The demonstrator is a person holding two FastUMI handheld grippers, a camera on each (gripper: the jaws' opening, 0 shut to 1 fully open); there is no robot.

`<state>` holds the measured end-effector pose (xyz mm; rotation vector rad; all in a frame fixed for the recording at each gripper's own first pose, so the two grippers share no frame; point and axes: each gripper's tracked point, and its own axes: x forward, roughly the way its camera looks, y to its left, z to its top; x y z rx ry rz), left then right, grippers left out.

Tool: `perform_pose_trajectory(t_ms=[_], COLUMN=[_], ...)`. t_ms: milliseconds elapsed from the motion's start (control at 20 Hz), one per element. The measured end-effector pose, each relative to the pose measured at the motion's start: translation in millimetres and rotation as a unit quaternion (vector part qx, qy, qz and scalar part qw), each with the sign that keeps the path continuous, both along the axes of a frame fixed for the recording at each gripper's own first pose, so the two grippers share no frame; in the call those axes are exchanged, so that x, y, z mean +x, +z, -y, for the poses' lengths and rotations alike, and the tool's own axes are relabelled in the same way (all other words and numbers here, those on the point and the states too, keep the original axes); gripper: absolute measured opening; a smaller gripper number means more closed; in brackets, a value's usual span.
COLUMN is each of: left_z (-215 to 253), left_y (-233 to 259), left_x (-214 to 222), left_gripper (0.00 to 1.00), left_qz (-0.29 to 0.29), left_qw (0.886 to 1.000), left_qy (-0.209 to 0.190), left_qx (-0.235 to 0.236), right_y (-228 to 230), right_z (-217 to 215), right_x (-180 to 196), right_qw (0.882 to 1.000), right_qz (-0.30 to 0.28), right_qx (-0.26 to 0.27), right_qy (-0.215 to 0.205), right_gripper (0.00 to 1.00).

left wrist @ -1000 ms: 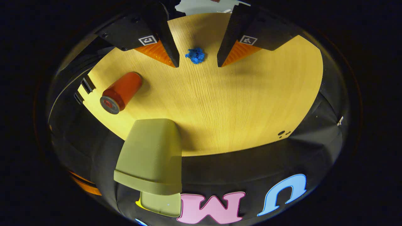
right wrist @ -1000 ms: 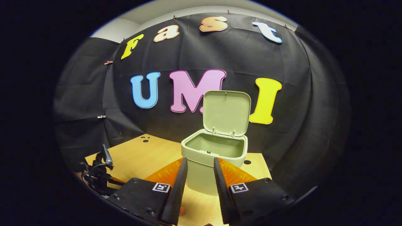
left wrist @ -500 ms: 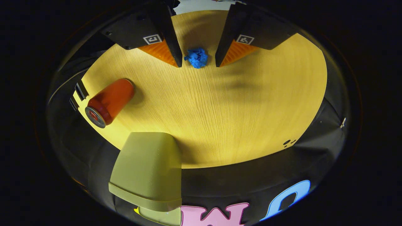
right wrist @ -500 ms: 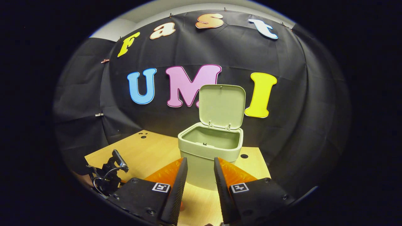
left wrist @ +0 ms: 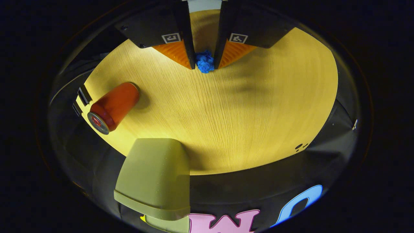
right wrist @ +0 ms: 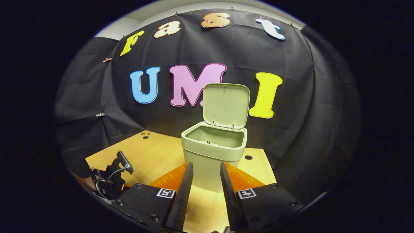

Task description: Press the lid of the desktop garbage bin to open it, pick up the crumpled paper on the desktop and throw it into the bin, then pick up the pop can on the desktop and drop it into the bin, and finally close the garbage bin lid.

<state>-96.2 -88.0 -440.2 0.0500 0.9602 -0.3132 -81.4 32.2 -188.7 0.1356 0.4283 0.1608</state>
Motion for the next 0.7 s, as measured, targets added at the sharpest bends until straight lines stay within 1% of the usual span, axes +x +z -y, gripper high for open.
perform_pose_trajectory(t_ms=[150, 200, 250, 350, 400, 550, 600, 700], left_z=[-2, -3, -4, -5, -6, -8, -9, -9], left_y=[29, 40, 53, 81, 94, 137, 151, 180], left_x=[14, 20, 27, 40, 47, 66, 73, 87], left_gripper=[0.40, 0.43, 0.40, 0.40, 0.43, 0.43, 0.40, 0.40], left_qz=[0.031, 0.043, 0.056, 0.084, 0.098, 0.140, 0.154, 0.182], left_qw=[0.999, 0.999, 0.998, 0.995, 0.994, 0.987, 0.984, 0.978], left_qy=[0.010, 0.015, 0.019, 0.028, 0.033, 0.043, 0.045, 0.048], left_qx=[-0.015, -0.021, -0.028, -0.041, -0.048, -0.068, -0.075, -0.090], right_y=[-2, -3, -4, -5, -5, -6, -6, -7], right_z=[-5, -6, -8, -13, -15, -21, -23, -25], right_x=[0, 1, 0, 0, 1, 0, 1, 0], right_qw=[1.000, 1.000, 1.000, 1.000, 1.000, 1.000, 1.000, 0.999], right_qz=[-0.001, -0.002, -0.003, -0.004, -0.004, -0.004, -0.004, -0.005], right_qx=[0.002, 0.003, 0.005, 0.009, 0.010, 0.012, 0.013, 0.013], right_qy=[0.006, 0.009, 0.011, 0.015, 0.017, 0.024, 0.026, 0.030], right_gripper=[0.55, 0.55, 0.55, 0.56, 0.57, 0.56, 0.57, 0.56])
